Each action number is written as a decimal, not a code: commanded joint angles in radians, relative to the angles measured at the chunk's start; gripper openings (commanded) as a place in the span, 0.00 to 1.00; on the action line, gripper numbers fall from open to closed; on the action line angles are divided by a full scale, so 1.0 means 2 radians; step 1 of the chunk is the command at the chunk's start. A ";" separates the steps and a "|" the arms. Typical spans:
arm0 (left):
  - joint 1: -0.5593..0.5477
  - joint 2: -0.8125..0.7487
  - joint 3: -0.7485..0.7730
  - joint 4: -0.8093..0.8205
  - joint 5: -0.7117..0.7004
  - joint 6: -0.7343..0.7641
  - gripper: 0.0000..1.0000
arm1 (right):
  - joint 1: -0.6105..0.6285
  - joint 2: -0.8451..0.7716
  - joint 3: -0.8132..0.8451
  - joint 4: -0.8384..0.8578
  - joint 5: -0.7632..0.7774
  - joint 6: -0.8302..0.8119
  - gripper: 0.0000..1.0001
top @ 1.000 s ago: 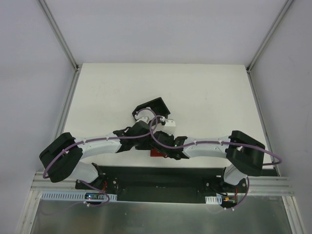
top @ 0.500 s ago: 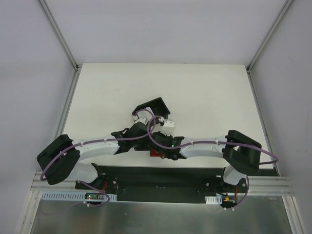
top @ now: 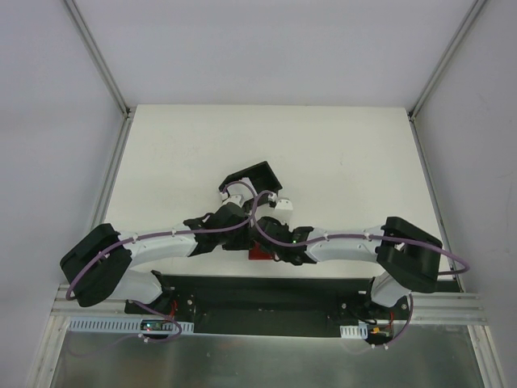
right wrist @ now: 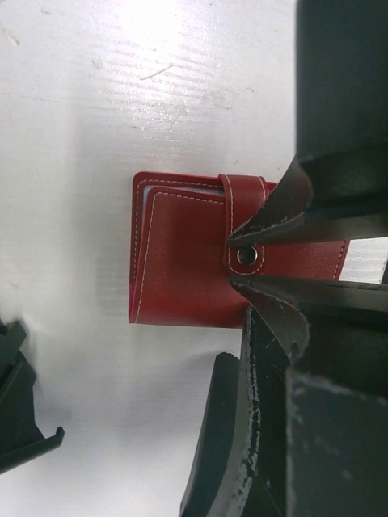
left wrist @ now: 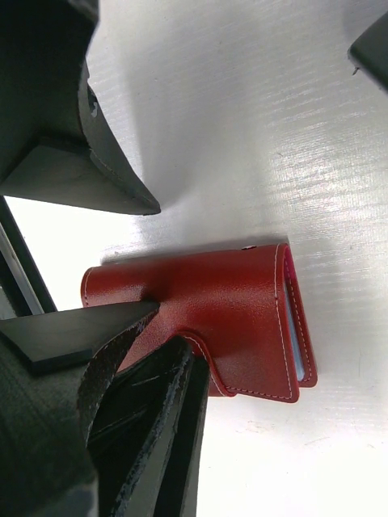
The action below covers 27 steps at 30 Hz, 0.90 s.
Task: Put the credit cards into the card holder
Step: Close the card holder at the center of the board.
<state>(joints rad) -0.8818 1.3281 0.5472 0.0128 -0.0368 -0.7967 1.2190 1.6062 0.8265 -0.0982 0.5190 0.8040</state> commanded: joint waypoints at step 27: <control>0.004 0.006 0.016 -0.014 0.008 0.024 0.47 | -0.020 -0.028 -0.006 -0.095 -0.097 -0.076 0.08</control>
<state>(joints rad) -0.8818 1.3300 0.5529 0.0036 -0.0334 -0.7712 1.1606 1.5215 0.7990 -0.1619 0.3664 0.6601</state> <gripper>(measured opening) 0.469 0.096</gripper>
